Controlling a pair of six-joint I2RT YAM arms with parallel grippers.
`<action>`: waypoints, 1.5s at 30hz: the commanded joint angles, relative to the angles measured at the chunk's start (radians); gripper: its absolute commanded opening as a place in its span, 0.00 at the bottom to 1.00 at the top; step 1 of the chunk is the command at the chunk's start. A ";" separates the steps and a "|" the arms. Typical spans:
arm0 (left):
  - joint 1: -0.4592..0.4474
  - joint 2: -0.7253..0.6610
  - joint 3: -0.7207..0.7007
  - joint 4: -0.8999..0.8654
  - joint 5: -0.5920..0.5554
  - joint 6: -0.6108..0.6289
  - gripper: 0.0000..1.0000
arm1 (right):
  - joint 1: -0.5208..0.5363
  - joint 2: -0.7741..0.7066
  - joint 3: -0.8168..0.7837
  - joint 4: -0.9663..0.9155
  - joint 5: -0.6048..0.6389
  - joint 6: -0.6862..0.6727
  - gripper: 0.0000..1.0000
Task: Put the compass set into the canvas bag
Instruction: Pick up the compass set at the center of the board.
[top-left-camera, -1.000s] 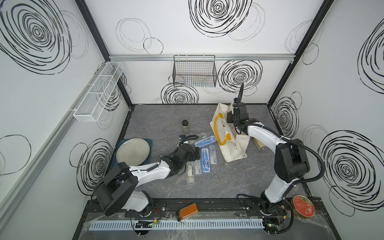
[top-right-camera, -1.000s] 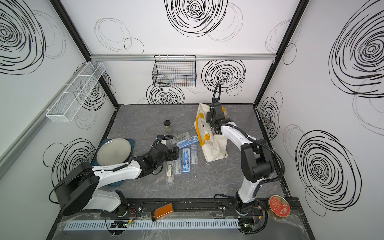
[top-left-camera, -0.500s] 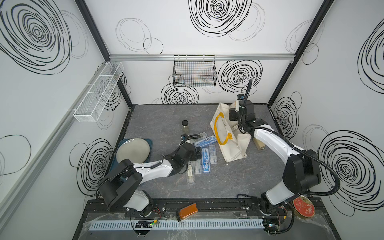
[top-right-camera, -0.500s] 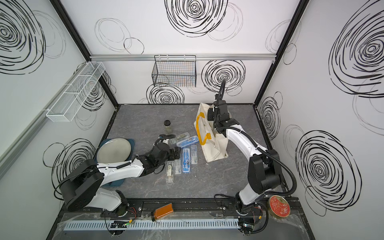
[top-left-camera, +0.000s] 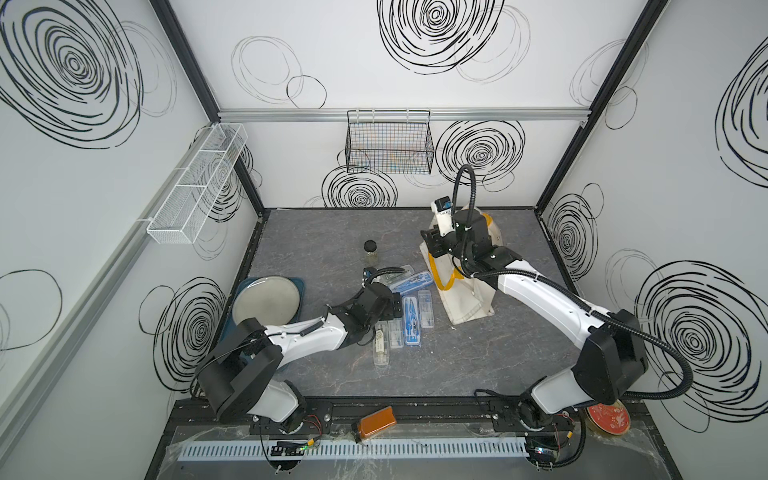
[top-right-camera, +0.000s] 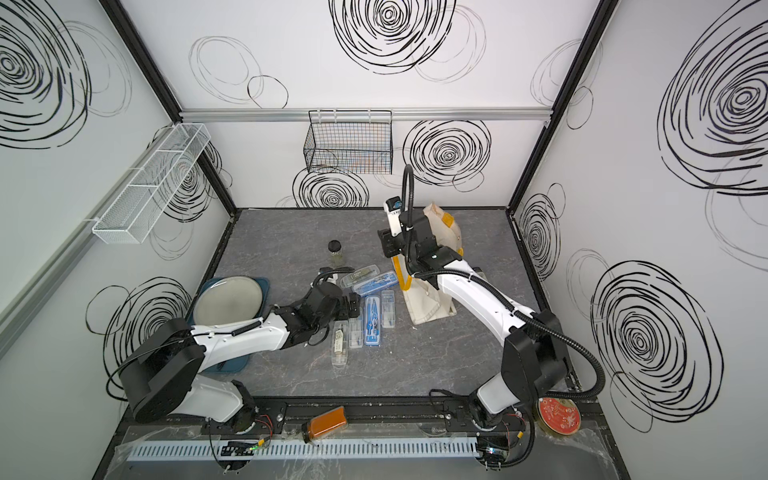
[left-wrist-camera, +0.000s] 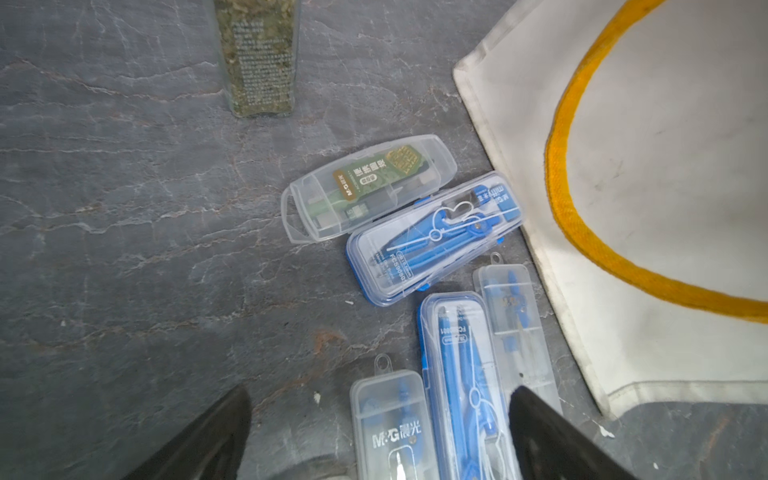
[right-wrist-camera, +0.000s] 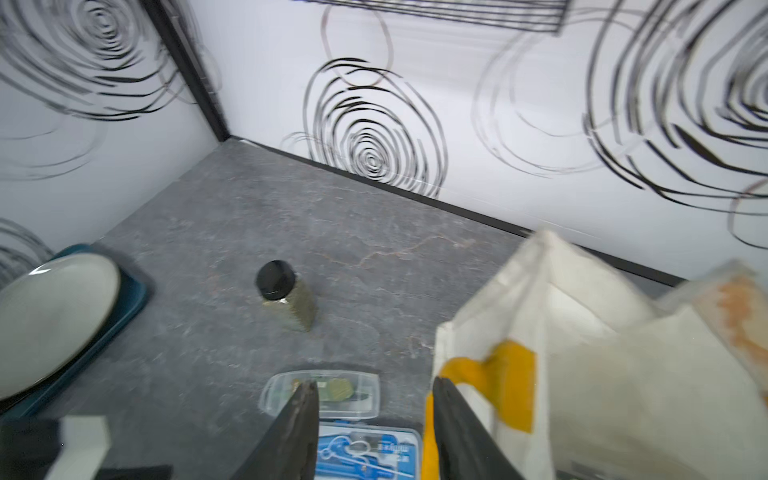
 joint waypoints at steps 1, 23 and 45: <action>-0.024 -0.003 0.052 -0.175 -0.048 -0.004 0.99 | 0.025 -0.020 -0.035 0.016 -0.041 0.022 0.49; -0.313 -0.081 -0.045 -0.499 -0.005 -0.263 0.95 | 0.027 -0.106 -0.148 0.045 0.030 0.127 0.51; -0.242 0.133 -0.066 -0.425 0.076 -0.236 0.64 | 0.028 -0.150 -0.162 0.058 0.007 0.143 0.52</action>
